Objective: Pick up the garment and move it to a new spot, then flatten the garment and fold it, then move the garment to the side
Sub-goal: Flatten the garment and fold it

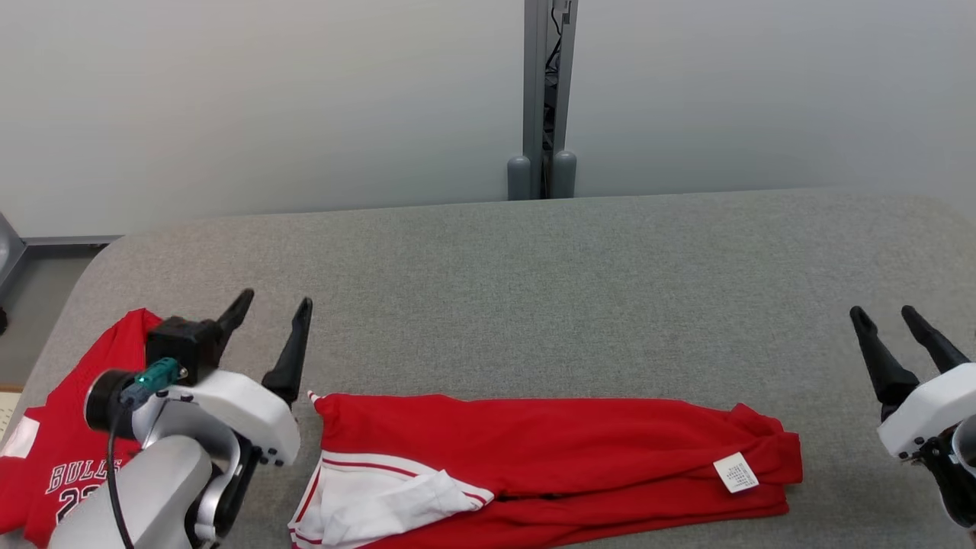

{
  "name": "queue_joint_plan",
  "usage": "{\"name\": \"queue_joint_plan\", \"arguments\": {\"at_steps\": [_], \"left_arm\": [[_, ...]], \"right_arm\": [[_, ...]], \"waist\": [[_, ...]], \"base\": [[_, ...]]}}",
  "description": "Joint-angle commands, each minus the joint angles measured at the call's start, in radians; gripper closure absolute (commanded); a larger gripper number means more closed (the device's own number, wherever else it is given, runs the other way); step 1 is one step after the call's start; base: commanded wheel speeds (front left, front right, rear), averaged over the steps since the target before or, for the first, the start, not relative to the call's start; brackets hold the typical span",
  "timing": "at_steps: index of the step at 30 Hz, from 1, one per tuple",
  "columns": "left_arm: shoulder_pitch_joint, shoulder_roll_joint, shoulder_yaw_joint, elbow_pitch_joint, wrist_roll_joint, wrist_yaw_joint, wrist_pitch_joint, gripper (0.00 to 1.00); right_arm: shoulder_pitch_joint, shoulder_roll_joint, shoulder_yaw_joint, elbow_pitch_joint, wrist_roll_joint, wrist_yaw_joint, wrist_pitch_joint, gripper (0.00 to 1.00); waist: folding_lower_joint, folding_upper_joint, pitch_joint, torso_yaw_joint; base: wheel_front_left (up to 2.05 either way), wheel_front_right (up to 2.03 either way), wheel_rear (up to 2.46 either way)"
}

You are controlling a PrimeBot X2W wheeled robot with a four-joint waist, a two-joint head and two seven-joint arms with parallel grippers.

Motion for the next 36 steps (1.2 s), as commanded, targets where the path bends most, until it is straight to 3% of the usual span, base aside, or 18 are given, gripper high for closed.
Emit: {"name": "queue_joint_plan", "arguments": {"at_steps": [1, 5, 8, 12, 18, 26, 36], "left_arm": [[0.010, -0.014, 0.063, -0.014, 0.043, 0.024, -0.006, 0.00], [0.115, -0.086, 0.277, -0.081, 0.202, 0.066, -0.005, 0.00], [0.195, -0.147, 0.425, -0.130, 0.324, 0.065, -0.006, 0.00], [0.310, -0.248, 0.600, -0.183, 0.479, 0.069, -0.006, 0.00], [0.446, -0.399, 0.785, -0.218, 0.669, 0.024, -0.006, 0.00], [0.539, -0.484, 0.881, -0.189, 0.786, -0.077, -0.006, 0.00], [0.520, -0.500, 0.921, -0.171, 0.807, -0.122, -0.006, 0.00]], "right_arm": [[0.037, 0.015, -0.074, -0.031, -0.036, 0.000, -0.001, 0.00], [0.148, 0.081, -0.297, -0.148, -0.159, 0.000, -0.001, 0.00], [0.220, 0.139, -0.419, -0.237, -0.230, 0.000, -0.001, 0.00], [0.300, 0.204, -0.517, -0.341, -0.305, 0.000, -0.001, 0.00], [0.380, 0.281, -0.574, -0.422, -0.371, 0.000, -0.001, 0.00], [0.425, 0.319, -0.572, -0.420, -0.399, 0.000, -0.001, 0.00], [0.414, 0.315, -0.568, -0.386, -0.389, 0.000, -0.001, 0.00]], "waist": [[0.0000, -0.0001, 0.003, 0.000], [0.0000, -0.0001, 0.010, -0.004], [0.0000, -0.0001, 0.013, -0.007], [0.0000, -0.0001, 0.015, -0.008], [0.0000, -0.0001, 0.012, -0.016], [0.0000, -0.0001, 0.011, -0.019], [0.0000, -0.0001, 0.010, -0.013]], "base": [[0.00, 0.00, 0.00], [0.00, 0.00, 0.00], [0.00, 0.00, 0.00], [0.00, 0.00, 0.00], [0.00, 0.00, 0.00], [0.00, 0.00, 0.00], [0.00, 0.00, 0.00]]}}
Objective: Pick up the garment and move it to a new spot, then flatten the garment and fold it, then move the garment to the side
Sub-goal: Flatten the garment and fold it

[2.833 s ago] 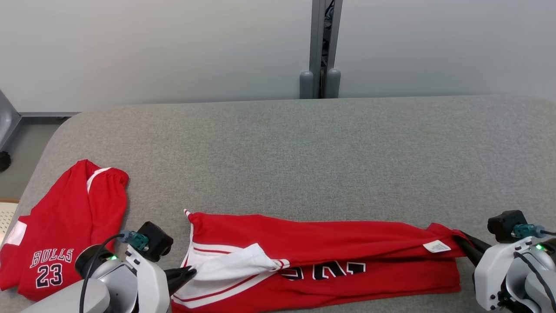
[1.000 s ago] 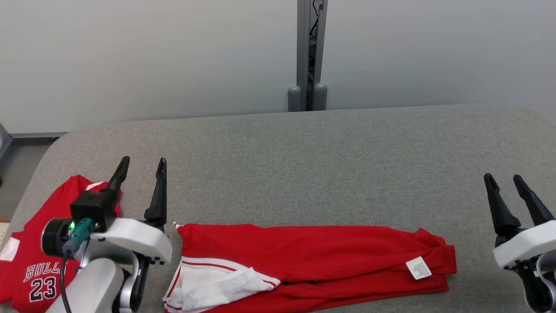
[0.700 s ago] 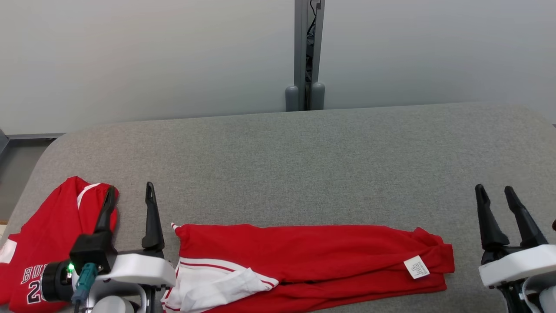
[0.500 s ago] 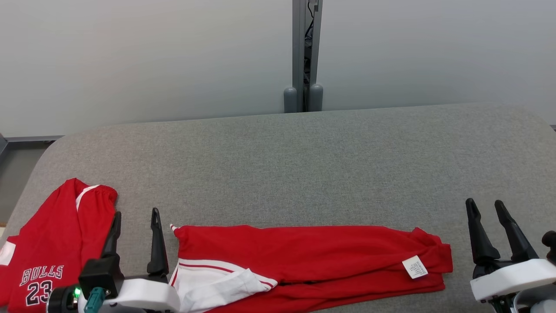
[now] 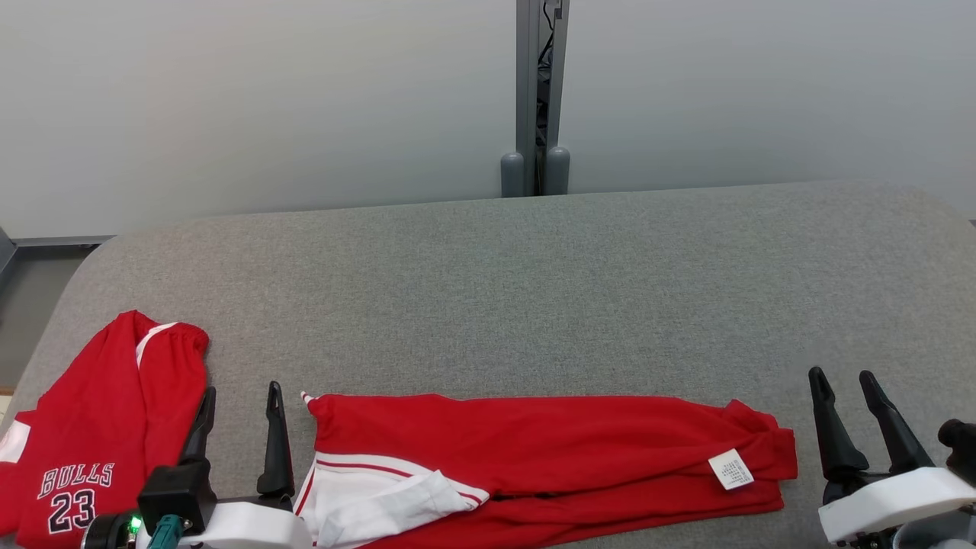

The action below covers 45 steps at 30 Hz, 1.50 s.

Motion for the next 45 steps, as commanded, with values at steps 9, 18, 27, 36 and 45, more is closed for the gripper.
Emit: {"name": "queue_joint_plan", "arguments": {"at_steps": [9, 18, 27, 36, 45], "left_arm": [[-0.005, 0.002, -0.018, 0.010, -0.017, -0.015, -0.004, 0.00], [-0.027, 0.002, -0.022, 0.021, 0.010, -0.035, -0.004, 0.00], [-0.029, 0.002, -0.009, 0.019, 0.030, -0.053, -0.004, 0.00], [-0.036, 0.002, -0.004, 0.011, 0.039, -0.061, -0.004, 0.00], [-0.047, 0.002, -0.011, 0.016, 0.036, -0.058, -0.004, 0.00]], "right_arm": [[-0.039, 0.010, 0.046, 0.184, 0.112, 0.000, 0.000, 0.00], [-0.094, 0.021, 0.101, 0.342, 0.277, 0.000, 0.000, 0.00], [-0.116, 0.050, 0.157, 0.473, 0.378, 0.000, 0.000, 0.00], [-0.141, 0.062, 0.223, 0.499, 0.483, 0.000, 0.000, 0.00], [-0.168, 0.063, 0.276, 0.454, 0.546, 0.000, 0.001, 0.00]], "waist": [[0.0000, -0.0001, 0.013, 0.007], [0.0000, -0.0001, 0.040, 0.039], [0.0000, -0.0001, 0.052, 0.075], [0.0000, -0.0001, 0.068, 0.091], [0.0000, -0.0001, 0.076, 0.097]], "base": [[0.00, 0.00, 0.00], [0.00, 0.00, 0.00], [0.00, 0.00, 0.00], [0.00, 0.00, 0.00], [0.00, 0.00, 0.00]]}}
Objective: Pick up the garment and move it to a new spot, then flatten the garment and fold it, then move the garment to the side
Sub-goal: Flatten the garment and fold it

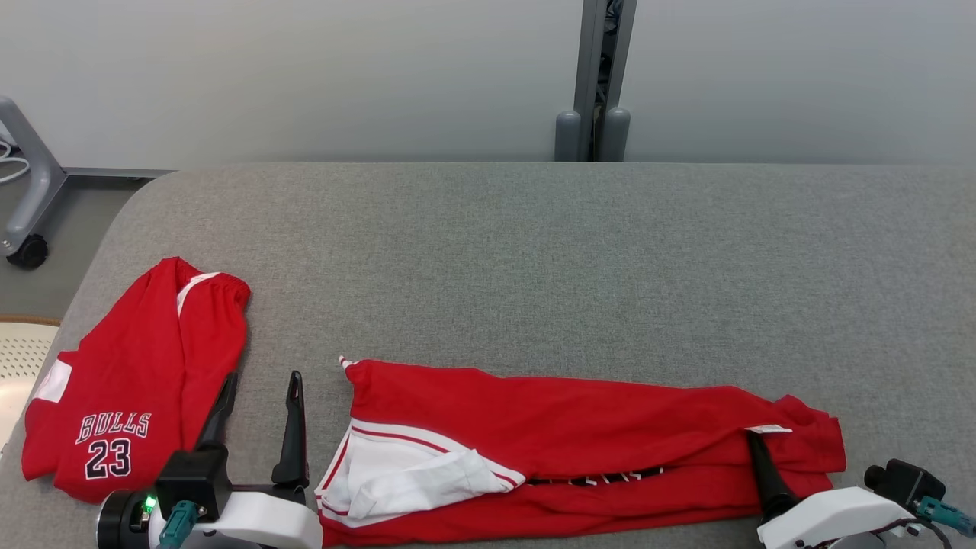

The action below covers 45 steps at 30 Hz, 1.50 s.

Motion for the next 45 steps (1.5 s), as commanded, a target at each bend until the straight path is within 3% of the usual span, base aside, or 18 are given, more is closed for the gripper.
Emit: {"name": "queue_joint_plan", "arguments": {"at_steps": [1, 18, 19, 21, 23, 29, 30, 31, 45], "left_arm": [[-0.017, 0.003, 0.000, 0.001, 0.001, -0.001, -0.004, 0.00], [-0.007, 0.003, -0.003, 0.010, 0.007, -0.007, -0.004, 0.00], [-0.008, 0.003, -0.003, 0.009, 0.007, -0.006, -0.004, 0.00], [-0.009, 0.003, -0.002, 0.009, 0.009, -0.008, -0.004, 0.00], [-0.010, 0.003, -0.001, 0.008, 0.010, -0.009, -0.004, 0.00], [-0.013, 0.003, 0.005, 0.008, 0.009, -0.010, -0.004, 0.00], [-0.014, 0.003, 0.005, 0.009, 0.009, -0.011, -0.004, 0.00], [-0.015, 0.003, 0.004, 0.010, 0.009, -0.011, -0.004, 0.00], [-0.011, 0.003, 0.000, 0.018, -0.017, -0.002, -0.004, 0.00]], "right_arm": [[-0.006, -0.002, -0.002, -0.020, 0.017, 0.000, 0.002, 0.00], [0.019, 0.002, -0.055, -0.067, 0.075, 0.000, 0.001, 0.00], [0.017, 0.004, -0.052, -0.066, 0.079, 0.000, 0.001, 0.05], [0.011, 0.007, -0.043, -0.064, 0.083, 0.000, 0.001, 0.32], [0.006, 0.009, -0.035, -0.062, 0.090, 0.000, 0.001, 0.52], [-0.007, 0.007, -0.007, -0.061, 0.102, 0.000, 0.001, 0.53], [-0.011, 0.006, -0.006, -0.056, 0.103, 0.000, 0.001, 0.66], [-0.016, 0.003, -0.006, -0.050, 0.098, 0.000, 0.001, 0.97], [-0.030, -0.045, -0.131, 0.001, -0.052, 0.000, 0.001, 1.00]], "waist": [[0.0000, 0.0000, -0.001, 0.002], [0.0000, 0.0000, -0.016, 0.012], [0.0000, 0.0000, -0.016, 0.012], [0.0000, 0.0000, -0.015, 0.014], [0.0000, 0.0000, -0.015, 0.014], [0.0000, 0.0000, -0.011, 0.015], [0.0000, 0.0000, -0.010, 0.015], [0.0000, 0.0000, -0.009, 0.016], [0.0000, 0.0000, -0.031, 0.012]], "base": [[0.00, 0.00, 0.00], [0.00, 0.00, 0.00], [0.00, 0.00, 0.00], [0.00, 0.00, 0.00], [0.00, 0.00, 0.00], [0.00, 0.00, 0.00], [0.00, 0.00, 0.00], [0.00, 0.00, 0.00], [0.00, 0.00, 0.00]]}}
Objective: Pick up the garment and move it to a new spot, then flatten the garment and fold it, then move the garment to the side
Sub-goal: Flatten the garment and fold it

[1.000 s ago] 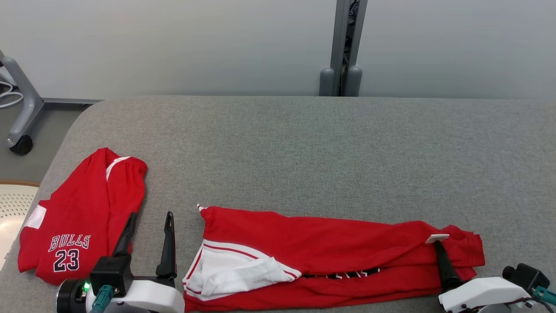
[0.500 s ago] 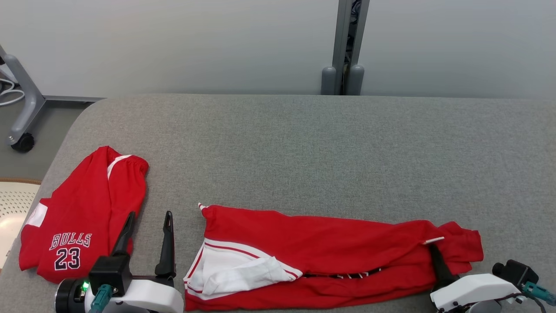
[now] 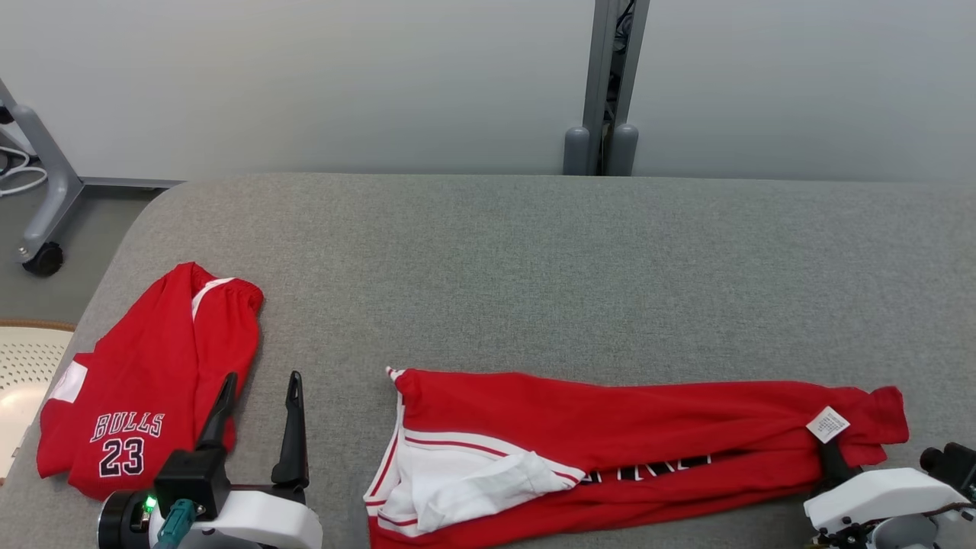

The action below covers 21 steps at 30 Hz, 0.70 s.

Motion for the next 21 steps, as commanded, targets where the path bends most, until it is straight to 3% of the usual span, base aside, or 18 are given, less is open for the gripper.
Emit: {"name": "queue_joint_plan", "arguments": {"at_steps": [1, 14, 21], "left_arm": [[-0.003, 0.003, -0.003, 0.003, -0.009, 0.004, -0.004, 0.00], [0.013, 0.003, -0.027, 0.004, -0.050, 0.026, -0.004, 0.00], [0.019, 0.003, -0.036, 0.001, -0.072, 0.037, -0.004, 0.00]], "right_arm": [[-0.010, -0.026, -0.014, 0.014, -0.023, 0.000, 0.000, 1.00], [-0.043, -0.194, -0.094, 0.139, -0.214, 0.000, 0.000, 1.00], [-0.059, -0.204, -0.108, 0.135, -0.290, 0.000, 0.000, 1.00]], "waist": [[0.0000, 0.0000, -0.007, -0.001], [0.0000, 0.0000, -0.035, 0.007], [0.0000, 0.0000, -0.042, 0.001]], "base": [[0.00, 0.00, 0.00], [0.00, 0.00, 0.00], [0.00, 0.00, 0.00]]}}
